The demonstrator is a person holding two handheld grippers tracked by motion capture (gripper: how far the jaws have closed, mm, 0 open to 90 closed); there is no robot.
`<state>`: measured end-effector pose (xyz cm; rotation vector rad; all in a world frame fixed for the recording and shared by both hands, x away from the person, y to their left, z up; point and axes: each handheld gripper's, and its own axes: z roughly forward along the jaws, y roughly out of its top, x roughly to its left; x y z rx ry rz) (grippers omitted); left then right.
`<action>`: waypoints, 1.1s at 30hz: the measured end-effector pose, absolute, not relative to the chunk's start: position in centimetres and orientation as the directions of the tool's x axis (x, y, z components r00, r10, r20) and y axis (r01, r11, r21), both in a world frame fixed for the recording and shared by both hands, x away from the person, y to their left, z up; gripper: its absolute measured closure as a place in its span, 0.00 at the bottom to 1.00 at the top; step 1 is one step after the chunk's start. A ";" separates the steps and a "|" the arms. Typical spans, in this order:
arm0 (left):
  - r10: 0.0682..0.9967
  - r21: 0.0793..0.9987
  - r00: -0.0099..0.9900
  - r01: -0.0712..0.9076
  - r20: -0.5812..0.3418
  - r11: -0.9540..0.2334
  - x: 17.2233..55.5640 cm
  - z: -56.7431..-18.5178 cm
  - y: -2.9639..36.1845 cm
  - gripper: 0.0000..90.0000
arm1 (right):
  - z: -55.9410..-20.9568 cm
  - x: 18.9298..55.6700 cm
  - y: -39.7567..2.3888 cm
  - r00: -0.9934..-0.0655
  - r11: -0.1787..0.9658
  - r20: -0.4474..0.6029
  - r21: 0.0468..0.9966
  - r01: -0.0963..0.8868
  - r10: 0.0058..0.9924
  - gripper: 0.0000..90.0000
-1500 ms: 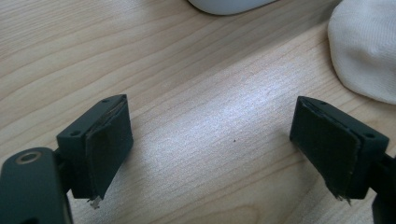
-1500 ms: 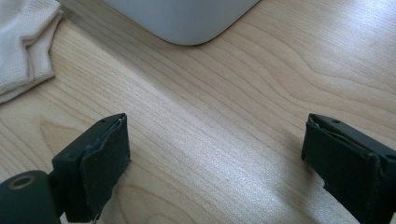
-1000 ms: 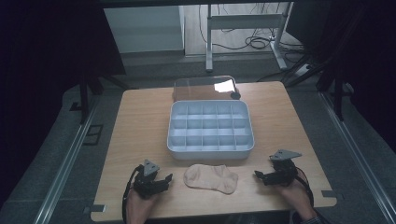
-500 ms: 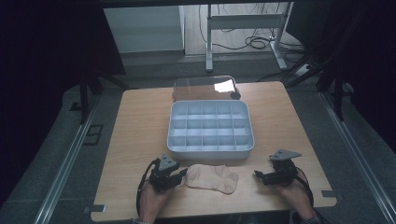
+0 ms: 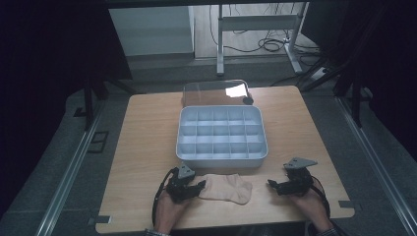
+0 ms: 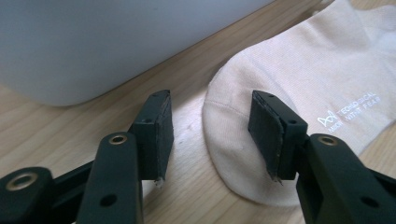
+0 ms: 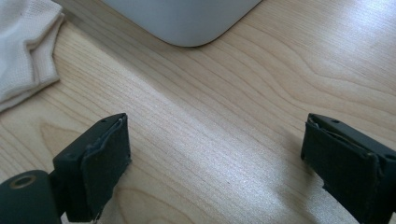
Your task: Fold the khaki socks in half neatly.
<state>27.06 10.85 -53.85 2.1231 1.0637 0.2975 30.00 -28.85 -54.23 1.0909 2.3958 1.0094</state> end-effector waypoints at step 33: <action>0.760 0.730 0.626 0.601 -0.176 -0.326 25.8 -52.8 10.3 0.96 | -53.4 29.1 -28.6 -0.680 0.454 0.035 0.720 0.525 0.732 0.58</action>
